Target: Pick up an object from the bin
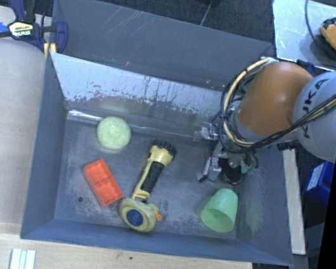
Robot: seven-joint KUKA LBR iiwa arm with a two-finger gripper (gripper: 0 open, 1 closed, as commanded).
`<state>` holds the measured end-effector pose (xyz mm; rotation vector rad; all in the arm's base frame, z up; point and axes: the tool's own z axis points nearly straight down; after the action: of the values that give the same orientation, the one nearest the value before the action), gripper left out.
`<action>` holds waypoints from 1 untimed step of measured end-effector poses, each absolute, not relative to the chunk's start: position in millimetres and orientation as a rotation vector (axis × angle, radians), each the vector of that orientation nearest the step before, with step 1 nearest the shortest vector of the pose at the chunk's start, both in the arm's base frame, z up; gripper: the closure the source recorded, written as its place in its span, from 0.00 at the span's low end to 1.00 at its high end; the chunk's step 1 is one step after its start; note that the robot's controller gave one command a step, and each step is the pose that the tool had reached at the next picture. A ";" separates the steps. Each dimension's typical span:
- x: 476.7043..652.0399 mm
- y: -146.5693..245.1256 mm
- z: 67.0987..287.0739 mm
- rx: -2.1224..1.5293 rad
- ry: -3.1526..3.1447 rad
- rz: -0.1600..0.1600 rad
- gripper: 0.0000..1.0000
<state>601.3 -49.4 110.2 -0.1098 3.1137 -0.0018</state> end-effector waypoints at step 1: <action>587.1 -81.8 171.4 -0.319 3.100 -0.004 0.00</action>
Offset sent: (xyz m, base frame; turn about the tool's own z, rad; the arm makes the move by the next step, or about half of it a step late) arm 0.0175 -0.0096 -0.0402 0.1408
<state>587.1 -81.8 171.4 -0.3192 3.0996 -0.0045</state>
